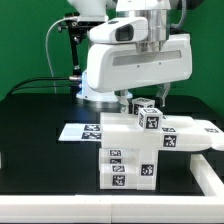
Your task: Assemble chair
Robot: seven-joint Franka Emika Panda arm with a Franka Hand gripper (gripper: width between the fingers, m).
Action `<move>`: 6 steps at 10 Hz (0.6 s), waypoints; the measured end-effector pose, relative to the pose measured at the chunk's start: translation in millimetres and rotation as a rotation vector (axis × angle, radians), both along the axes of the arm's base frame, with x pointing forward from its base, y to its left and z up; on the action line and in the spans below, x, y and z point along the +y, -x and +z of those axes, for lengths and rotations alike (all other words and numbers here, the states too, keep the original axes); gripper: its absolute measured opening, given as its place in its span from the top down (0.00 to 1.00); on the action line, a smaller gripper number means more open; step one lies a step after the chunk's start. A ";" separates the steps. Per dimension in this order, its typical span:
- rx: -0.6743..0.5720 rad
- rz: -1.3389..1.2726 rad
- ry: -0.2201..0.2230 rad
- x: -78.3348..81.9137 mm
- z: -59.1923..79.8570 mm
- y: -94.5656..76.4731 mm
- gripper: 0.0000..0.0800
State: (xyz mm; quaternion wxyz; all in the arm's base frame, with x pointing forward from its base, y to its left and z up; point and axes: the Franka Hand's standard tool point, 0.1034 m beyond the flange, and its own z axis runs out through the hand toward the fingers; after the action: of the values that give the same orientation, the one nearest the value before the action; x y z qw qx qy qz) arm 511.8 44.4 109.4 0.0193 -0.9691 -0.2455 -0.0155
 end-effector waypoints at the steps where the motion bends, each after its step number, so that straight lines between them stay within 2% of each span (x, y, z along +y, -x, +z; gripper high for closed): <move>1: 0.001 -0.006 0.000 -0.3 -0.3 0.1 0.47; 2: 0.005 -0.090 -0.002 0.0 -0.5 0.2 0.47; 3: 0.008 -0.172 -0.004 -0.2 -0.5 0.0 0.65; 6: -0.002 -0.478 -0.022 -7.8 -1.0 -2.5 0.65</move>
Offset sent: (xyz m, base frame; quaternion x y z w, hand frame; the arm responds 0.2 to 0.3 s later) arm 0.0088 -0.0054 0.0036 -0.0070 0.0000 0.1818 0.9833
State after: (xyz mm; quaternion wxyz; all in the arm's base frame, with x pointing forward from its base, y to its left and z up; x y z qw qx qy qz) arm 514.3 36.6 108.4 0.0253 -0.9994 -0.0091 -0.0233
